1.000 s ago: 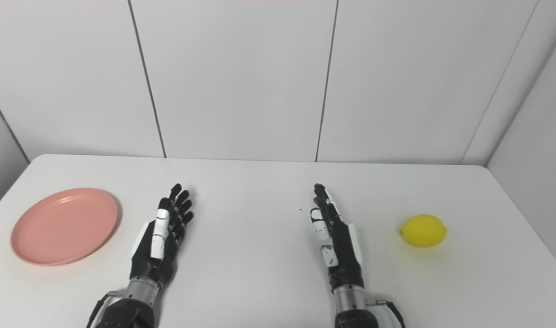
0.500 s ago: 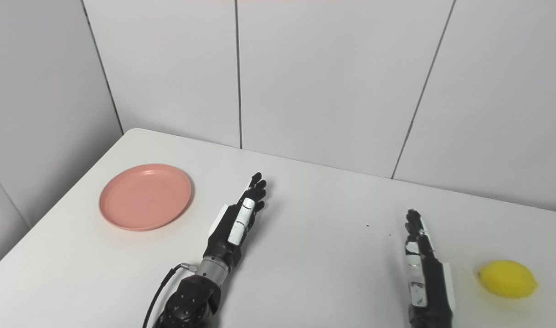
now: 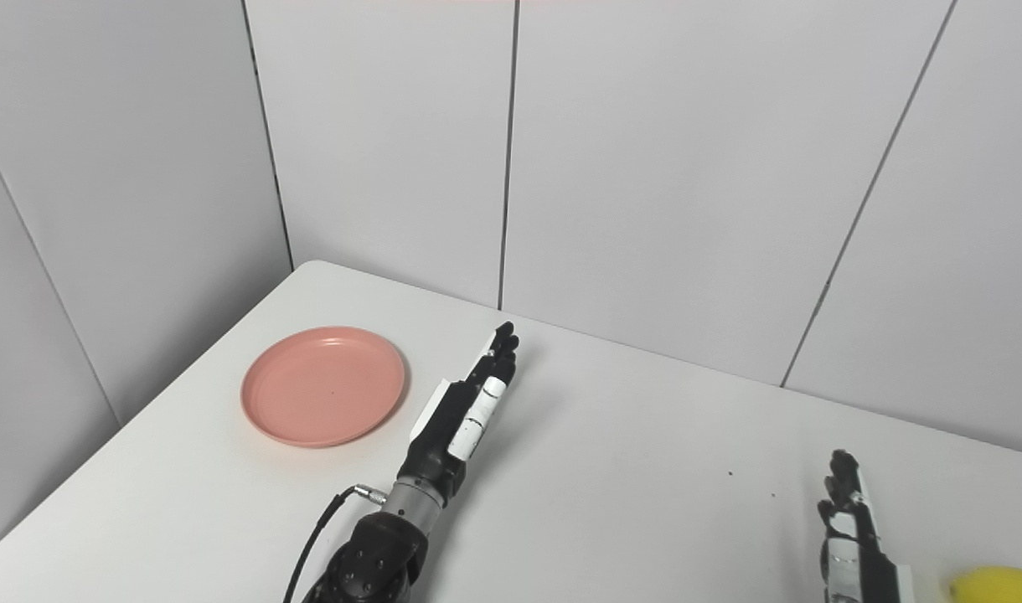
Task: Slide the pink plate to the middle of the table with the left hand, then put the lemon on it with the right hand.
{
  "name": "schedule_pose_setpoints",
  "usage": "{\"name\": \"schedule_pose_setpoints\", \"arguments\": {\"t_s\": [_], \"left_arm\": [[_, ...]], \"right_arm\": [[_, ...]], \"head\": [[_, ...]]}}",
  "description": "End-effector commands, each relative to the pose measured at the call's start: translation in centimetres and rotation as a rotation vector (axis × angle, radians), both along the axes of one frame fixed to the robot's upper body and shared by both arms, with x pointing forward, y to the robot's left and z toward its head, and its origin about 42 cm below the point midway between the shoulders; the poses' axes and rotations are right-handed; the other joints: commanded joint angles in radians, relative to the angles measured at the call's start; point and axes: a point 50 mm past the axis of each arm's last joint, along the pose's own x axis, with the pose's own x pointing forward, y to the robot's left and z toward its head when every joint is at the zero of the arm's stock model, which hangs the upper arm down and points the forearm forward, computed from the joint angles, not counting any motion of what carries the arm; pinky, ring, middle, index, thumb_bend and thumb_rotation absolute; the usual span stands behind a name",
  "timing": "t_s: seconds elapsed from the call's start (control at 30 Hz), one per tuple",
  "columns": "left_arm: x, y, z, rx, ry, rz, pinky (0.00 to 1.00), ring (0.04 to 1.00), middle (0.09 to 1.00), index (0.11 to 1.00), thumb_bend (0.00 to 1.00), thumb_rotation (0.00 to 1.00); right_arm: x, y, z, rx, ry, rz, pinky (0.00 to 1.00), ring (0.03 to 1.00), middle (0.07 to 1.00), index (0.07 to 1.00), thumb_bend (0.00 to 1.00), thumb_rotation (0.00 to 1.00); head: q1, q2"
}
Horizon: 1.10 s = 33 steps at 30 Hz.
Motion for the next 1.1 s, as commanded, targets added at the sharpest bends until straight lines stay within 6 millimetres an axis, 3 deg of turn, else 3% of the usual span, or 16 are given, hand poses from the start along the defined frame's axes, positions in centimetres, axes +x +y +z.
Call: {"name": "schedule_pose_setpoints", "arguments": {"t_s": [0.0, 0.1, 0.4, 0.8, 1.07], "left_arm": [[0.5, 0.5, 2.5, 0.027, -0.088, 0.018, 1.00, 1.000, 0.996, 0.963, 0.69, 1.00], [0.4, 1.7, 3.3, 0.070, -0.114, 0.024, 1.00, 1.000, 0.994, 0.970, 0.65, 1.00], [0.3, 5.1, 4.7, 0.069, -0.122, 0.094, 0.93, 0.945, 0.944, 0.930, 0.68, 1.00], [0.0, 12.5, 6.5, 0.078, -0.107, 0.221, 0.98, 0.932, 0.896, 0.894, 0.67, 1.00], [0.2, 17.3, 6.1, 0.067, -0.082, 0.278, 0.91, 0.887, 0.871, 0.870, 0.61, 1.00]], "right_arm": [[0.5, 0.0, 1.7, -0.006, -0.052, 0.008, 1.00, 0.985, 0.964, 0.940, 0.43, 1.00], [0.7, -0.2, 1.7, -0.009, -0.054, 0.007, 1.00, 0.979, 0.960, 0.932, 0.43, 1.00], [0.9, -0.5, 2.0, -0.018, -0.068, 0.021, 1.00, 0.989, 0.965, 0.934, 0.45, 1.00], [1.1, -0.6, 1.6, -0.016, -0.083, 0.025, 1.00, 0.989, 0.962, 0.930, 0.47, 1.00], [0.8, -0.4, 1.7, -0.018, -0.067, 0.019, 1.00, 1.000, 0.973, 0.943, 0.52, 1.00]], "head": [[0.002, -0.006], [0.006, -0.008], [0.038, -0.021], [0.050, -0.025], [0.057, -0.023]]}}
